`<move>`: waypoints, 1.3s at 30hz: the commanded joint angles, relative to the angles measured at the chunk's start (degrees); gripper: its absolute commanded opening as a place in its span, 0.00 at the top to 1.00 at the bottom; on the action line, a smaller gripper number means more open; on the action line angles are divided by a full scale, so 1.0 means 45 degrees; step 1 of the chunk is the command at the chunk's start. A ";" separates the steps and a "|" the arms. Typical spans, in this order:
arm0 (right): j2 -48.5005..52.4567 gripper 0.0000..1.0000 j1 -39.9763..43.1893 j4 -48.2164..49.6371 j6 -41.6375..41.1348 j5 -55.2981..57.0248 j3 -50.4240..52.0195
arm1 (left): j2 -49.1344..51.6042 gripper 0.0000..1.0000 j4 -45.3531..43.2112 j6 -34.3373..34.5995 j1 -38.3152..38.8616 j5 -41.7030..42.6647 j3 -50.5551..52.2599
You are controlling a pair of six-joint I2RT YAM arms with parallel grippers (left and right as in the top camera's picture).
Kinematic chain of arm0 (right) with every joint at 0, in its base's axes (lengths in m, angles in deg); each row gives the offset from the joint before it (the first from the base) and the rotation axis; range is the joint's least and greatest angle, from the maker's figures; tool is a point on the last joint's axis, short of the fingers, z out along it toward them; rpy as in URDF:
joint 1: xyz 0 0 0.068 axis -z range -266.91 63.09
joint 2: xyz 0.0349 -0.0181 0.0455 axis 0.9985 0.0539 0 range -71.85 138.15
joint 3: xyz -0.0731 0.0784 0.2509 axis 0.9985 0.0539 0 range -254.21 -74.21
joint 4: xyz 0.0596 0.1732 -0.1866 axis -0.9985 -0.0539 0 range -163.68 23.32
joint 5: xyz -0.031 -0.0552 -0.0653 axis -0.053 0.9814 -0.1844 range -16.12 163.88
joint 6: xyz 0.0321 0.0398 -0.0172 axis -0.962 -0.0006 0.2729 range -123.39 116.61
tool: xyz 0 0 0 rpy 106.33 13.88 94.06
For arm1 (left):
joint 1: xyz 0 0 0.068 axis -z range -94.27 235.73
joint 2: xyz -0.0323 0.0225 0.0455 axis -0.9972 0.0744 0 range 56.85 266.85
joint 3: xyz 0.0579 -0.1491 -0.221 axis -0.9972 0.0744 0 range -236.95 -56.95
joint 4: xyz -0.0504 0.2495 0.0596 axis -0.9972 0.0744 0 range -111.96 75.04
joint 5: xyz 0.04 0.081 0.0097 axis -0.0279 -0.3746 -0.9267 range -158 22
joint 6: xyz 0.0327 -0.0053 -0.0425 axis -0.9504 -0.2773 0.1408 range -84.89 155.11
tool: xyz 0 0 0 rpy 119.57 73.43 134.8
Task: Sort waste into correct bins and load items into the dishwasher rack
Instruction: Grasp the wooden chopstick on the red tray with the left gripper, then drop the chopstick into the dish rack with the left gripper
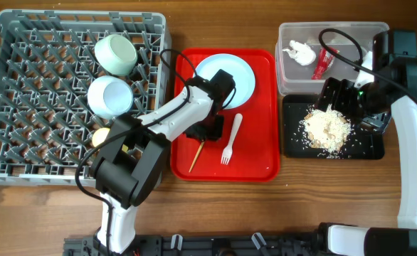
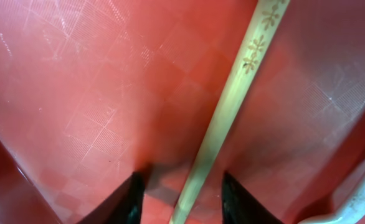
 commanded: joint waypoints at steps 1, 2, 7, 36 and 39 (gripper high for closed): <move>-0.0044 0.00 0.0029 -0.0029 0.0015 0.0170 -0.0126 | 0.0719 0.79 0.0151 -0.0024 0.0010 -0.0019 0.0146; -0.0044 0.00 0.0029 -0.0049 0.0015 0.0170 -0.0126 | 0.0719 0.83 0.0296 -0.0029 0.0015 -0.0024 0.0146; -0.0044 0.00 0.0029 -0.0063 0.0010 0.0165 -0.0126 | 0.0709 0.96 0.0986 -0.0078 0.0000 -0.0029 0.0146; -0.0044 0.00 0.0029 -0.0058 0.0015 0.0170 -0.0126 | -0.5158 0.96 0.0957 -0.2089 -0.5051 -0.0748 -0.0743; -0.0044 0.00 0.0029 -0.0058 0.0019 0.0170 -0.0126 | -0.4313 0.96 0.0554 -0.2487 -0.5056 -0.0918 -0.0738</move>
